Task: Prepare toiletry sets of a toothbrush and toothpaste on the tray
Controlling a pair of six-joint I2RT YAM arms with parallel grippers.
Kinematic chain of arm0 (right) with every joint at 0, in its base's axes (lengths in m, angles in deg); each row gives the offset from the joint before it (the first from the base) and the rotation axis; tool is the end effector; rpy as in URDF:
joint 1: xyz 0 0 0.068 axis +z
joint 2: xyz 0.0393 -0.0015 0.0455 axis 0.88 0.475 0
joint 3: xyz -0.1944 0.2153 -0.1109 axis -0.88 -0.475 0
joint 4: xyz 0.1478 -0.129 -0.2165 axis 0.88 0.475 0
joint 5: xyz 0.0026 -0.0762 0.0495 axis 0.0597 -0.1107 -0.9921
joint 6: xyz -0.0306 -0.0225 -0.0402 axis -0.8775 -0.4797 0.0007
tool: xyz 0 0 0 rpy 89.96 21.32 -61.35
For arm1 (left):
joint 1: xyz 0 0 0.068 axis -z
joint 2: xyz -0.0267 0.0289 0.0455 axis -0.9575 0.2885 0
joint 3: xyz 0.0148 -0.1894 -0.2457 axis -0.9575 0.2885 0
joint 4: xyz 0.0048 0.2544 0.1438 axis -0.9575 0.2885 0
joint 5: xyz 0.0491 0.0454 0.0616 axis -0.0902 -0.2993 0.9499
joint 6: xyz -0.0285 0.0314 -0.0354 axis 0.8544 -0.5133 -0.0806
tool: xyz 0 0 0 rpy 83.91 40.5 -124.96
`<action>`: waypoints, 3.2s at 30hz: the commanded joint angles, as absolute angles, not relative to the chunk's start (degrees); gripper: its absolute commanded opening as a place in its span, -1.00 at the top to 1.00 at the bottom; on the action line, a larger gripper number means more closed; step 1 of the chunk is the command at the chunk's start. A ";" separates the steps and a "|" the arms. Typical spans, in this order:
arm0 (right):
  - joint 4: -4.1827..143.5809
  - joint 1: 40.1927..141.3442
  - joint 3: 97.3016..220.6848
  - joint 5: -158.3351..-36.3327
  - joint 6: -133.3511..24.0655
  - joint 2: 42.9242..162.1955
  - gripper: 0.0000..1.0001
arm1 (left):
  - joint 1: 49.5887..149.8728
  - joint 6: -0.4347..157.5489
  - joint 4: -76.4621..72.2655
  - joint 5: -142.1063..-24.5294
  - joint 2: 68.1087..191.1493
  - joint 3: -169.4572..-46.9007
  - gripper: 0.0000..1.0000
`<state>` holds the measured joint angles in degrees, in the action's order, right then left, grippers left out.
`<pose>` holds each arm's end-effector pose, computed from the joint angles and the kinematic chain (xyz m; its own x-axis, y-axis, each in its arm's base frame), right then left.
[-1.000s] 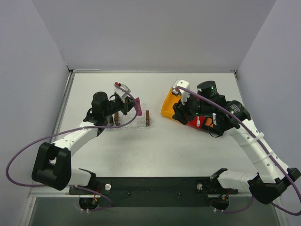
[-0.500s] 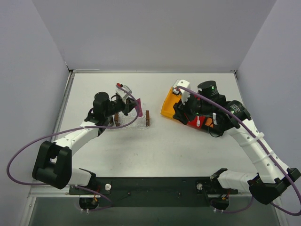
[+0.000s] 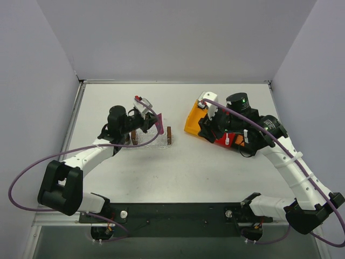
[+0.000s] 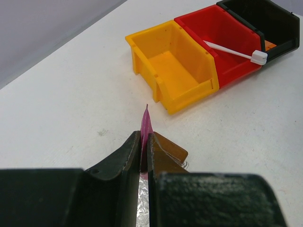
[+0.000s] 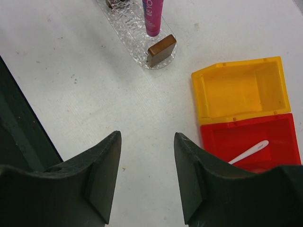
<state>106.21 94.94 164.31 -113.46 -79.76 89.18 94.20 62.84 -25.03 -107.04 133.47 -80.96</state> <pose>0.2095 0.1557 0.4718 -0.0663 -0.3876 -0.9195 -0.8757 0.4644 -0.1325 0.3021 -0.1371 0.2872 -0.0928 0.1011 -0.9905 0.8004 0.5992 -0.0138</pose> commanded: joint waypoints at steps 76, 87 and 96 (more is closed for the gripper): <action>105.31 92.58 162.29 -114.74 -81.32 89.15 0.14 | 95.12 59.51 -31.11 -110.56 141.06 -81.71 1.00; 105.14 92.49 162.11 -114.92 -81.23 89.16 0.14 | 95.12 58.01 -29.61 -110.65 141.32 -81.45 1.00; 105.14 92.58 162.28 -114.92 -81.23 89.15 0.14 | 95.12 57.92 -27.95 -111.18 142.11 -82.42 1.00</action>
<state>106.18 92.80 162.54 -113.75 -81.05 89.12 94.92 58.79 -26.69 -109.47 141.62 -81.37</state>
